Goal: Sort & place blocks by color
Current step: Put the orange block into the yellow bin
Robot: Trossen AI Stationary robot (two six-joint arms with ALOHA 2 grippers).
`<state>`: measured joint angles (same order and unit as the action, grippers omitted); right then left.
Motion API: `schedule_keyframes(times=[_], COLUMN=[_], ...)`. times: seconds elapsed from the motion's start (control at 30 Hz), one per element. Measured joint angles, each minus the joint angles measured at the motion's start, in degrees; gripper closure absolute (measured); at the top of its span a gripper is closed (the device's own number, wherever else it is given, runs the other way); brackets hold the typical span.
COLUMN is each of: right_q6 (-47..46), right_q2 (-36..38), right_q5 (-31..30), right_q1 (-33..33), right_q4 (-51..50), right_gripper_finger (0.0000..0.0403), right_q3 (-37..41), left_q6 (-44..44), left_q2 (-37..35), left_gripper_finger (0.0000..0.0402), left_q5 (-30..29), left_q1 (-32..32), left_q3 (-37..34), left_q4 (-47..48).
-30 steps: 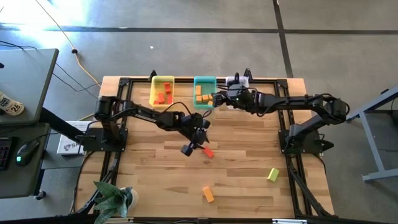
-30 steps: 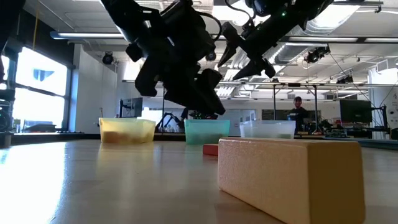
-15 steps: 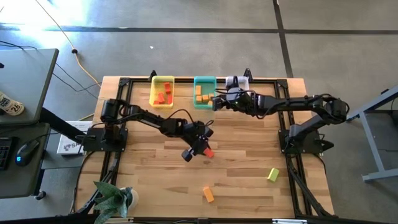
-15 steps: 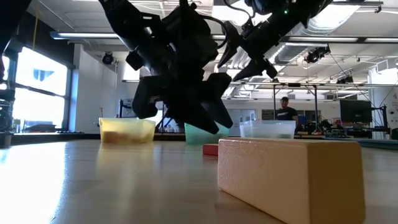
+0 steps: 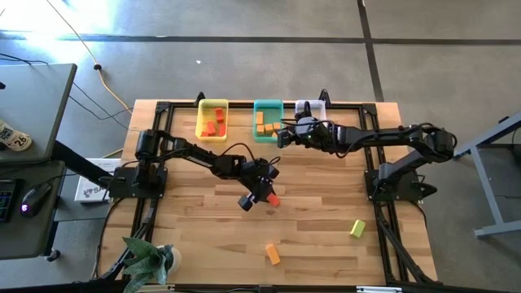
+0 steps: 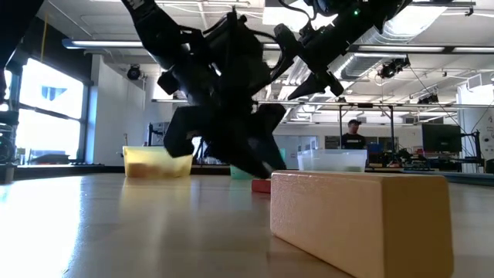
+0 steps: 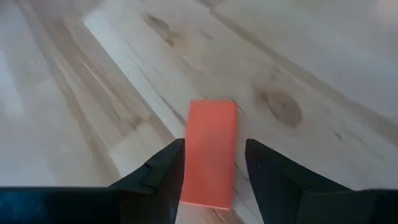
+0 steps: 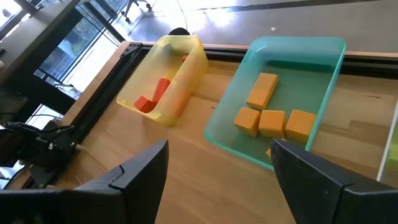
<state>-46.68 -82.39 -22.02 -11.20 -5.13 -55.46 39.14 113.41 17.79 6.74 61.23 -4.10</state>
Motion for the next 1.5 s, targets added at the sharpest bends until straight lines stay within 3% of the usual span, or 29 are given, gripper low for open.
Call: schedule_keyframes(times=[0.17,0.6,0.73,0.93,1.27,1.5], right_q6=[0.0,0.2,0.5,0.7,8.7,14.8], right_q2=[0.0,0.0,0.0,0.0,1.8,6.7], right_q5=[0.0,1.0,1.0,1.0,1.7,3.5], right_q1=[0.0,0.0,0.0,0.0,-2.6,-6.1], right_q4=[0.0,0.0,-0.1,-0.3,-0.2,-1.0], right_gripper_finger=[0.0133,0.0133,0.0133,0.0133,0.0133,0.0133], right_q3=[0.0,0.0,0.0,0.0,0.0,0.0], left_q6=[-1.1,-6.4,-8.5,-12.9,-21.3,-22.3], left_q2=[1.9,2.2,2.2,2.0,-0.6,-7.4], left_gripper_finger=[0.0245,0.0249,0.0284,0.0373,0.0367,0.0367], left_q5=[-3.1,-3.1,-3.3,-3.2,-4.2,-10.2], left_q1=[0.0,0.7,0.7,0.8,2.6,7.1], left_q3=[0.1,0.0,0.0,0.0,-0.1,0.0], left_q4=[-0.8,-1.2,-1.5,-1.3,3.8,8.8])
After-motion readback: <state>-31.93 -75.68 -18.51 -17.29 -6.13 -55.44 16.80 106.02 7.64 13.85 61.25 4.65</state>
